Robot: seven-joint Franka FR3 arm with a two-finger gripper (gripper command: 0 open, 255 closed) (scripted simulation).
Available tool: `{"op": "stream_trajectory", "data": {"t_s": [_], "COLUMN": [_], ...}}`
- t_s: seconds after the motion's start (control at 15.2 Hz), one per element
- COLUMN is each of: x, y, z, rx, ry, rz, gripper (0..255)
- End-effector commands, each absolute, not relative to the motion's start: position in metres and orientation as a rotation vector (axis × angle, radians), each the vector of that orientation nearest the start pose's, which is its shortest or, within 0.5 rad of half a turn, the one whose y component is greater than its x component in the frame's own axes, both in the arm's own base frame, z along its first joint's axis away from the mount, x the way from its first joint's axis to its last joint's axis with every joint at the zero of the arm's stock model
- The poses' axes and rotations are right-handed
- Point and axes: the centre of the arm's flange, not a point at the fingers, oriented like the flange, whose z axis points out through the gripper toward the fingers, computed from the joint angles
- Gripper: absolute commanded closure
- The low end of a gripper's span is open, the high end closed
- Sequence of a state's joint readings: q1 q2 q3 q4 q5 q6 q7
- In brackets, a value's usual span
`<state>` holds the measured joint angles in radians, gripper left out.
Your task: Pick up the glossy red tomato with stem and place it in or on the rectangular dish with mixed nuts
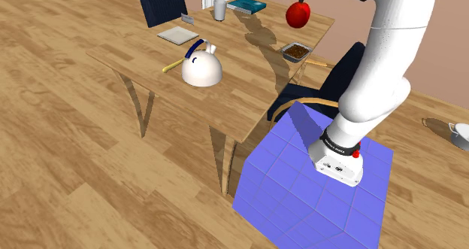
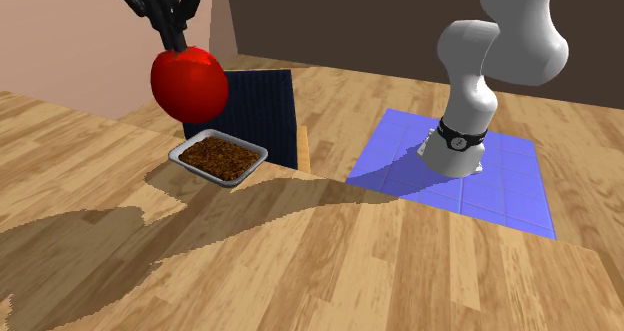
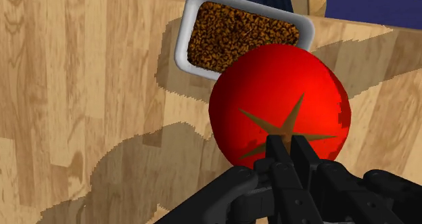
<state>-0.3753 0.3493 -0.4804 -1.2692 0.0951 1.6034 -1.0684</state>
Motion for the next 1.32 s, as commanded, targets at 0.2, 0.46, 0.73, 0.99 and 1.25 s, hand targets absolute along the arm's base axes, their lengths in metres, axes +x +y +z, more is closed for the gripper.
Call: {"op": "stream_trajectory", "data": {"t_s": [0.2,0.46,0.73,0.99,1.25], "x": [0.419,0.419,0.419,0.419,0.419], "y": [-0.488,-0.488,-0.488,-0.488,-0.488], "z": [0.604,0.582,0.561,0.54,0.519], "rx": [-3.173,-3.173,-3.173,-3.173,-3.173], "ry": [-0.38,-0.38,-0.38,-0.38,-0.38], "rz": [0.062,0.062,0.062,0.062,0.062], "gripper": [255,255,255,255,255]}}
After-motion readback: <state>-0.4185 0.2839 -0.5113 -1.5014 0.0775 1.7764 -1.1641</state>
